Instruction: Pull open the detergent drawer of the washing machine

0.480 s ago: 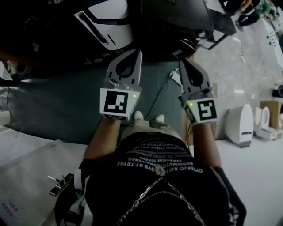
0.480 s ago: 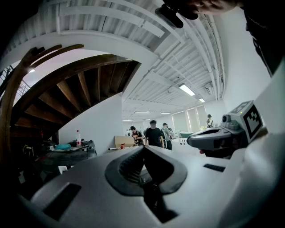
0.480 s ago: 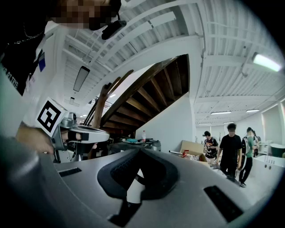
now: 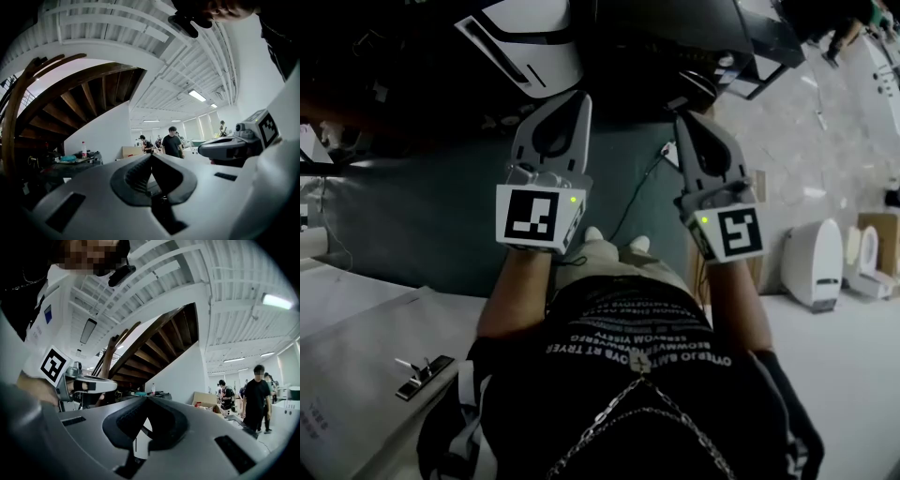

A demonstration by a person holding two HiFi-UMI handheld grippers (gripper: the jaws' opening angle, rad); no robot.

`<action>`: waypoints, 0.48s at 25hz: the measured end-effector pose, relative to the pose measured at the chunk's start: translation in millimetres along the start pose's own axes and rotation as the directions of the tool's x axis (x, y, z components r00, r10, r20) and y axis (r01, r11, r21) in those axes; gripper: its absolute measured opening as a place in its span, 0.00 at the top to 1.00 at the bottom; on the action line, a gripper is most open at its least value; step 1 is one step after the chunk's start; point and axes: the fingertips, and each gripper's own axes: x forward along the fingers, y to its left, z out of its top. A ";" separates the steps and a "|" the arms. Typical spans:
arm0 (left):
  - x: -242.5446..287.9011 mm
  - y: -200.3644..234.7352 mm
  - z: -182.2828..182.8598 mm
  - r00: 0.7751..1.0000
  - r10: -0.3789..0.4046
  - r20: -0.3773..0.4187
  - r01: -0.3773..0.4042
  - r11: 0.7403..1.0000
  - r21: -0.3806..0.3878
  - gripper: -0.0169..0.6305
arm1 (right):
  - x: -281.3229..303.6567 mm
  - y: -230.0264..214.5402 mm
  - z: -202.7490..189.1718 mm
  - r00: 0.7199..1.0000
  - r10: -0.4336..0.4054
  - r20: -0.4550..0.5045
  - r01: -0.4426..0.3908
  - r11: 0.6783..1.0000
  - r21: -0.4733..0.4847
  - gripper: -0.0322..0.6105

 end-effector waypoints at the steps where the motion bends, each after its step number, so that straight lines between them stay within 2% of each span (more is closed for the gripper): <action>1: -0.3 -3.1 0.2 1.000 0.002 -0.003 -0.002 1.000 0.004 0.97 | -2.8 -1.5 0.3 1.000 0.000 0.002 0.000 1.000 0.000 0.97; 12: -8.9 -7.7 -5.4 0.999 0.030 -0.024 -0.029 0.999 0.036 0.97 | -10.0 -11.9 -10.8 1.000 -0.004 -0.004 0.004 1.000 0.011 0.97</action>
